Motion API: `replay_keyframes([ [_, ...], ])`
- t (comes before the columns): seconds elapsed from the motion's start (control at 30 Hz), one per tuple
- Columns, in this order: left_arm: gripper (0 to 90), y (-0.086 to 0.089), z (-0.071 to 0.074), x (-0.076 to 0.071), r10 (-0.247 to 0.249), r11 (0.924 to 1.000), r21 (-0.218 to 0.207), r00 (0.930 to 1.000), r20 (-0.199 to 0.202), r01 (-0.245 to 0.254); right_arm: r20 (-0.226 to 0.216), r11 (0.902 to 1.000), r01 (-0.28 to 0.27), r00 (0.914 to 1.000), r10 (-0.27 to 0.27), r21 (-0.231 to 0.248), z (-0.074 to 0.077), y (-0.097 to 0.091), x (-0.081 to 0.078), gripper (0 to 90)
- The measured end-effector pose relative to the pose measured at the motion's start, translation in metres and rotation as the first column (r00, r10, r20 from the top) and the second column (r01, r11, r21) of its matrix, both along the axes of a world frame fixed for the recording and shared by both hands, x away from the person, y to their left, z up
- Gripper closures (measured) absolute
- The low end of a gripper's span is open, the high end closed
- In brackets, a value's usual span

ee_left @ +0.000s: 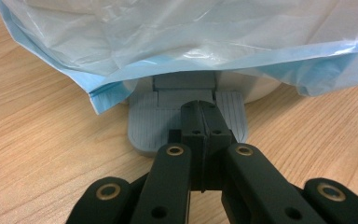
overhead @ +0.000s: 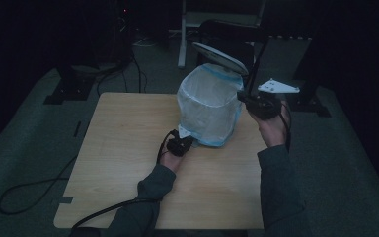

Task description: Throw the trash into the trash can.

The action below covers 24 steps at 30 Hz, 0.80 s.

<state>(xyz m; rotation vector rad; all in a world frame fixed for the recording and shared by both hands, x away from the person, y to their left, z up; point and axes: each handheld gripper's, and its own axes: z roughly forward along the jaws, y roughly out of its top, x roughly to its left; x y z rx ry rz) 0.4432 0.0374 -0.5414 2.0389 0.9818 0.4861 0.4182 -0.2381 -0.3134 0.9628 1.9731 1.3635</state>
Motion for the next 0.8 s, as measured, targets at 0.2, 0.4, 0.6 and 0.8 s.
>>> replay_keyframes([
  [0.2,90.0,0.000,0.000,0.000,-0.001,1.0000,-0.004,1.0000,-0.003,0.001,-0.023,0.9995,-0.003,0.9997,0.004,0.032,0.001,0.004,0.009,86.9],
  [0.4,90.0,0.000,0.000,0.000,-0.002,1.0000,-0.007,1.0000,-0.004,0.002,-0.036,0.9990,0.005,0.9993,-0.004,0.044,0.001,0.008,0.017,86.8],
  [0.6,90.0,0.000,0.000,0.000,-0.002,1.0000,-0.003,1.0000,-0.003,0.002,-0.048,0.9994,0.007,0.9988,-0.006,0.035,0.001,0.013,0.024,86.8],
  [0.8,90.0,0.000,0.000,0.000,-0.002,1.0000,-0.004,1.0000,-0.003,0.002,-0.044,0.9992,0.011,0.9990,-0.009,0.038,0.005,0.018,0.028,86.8],
])
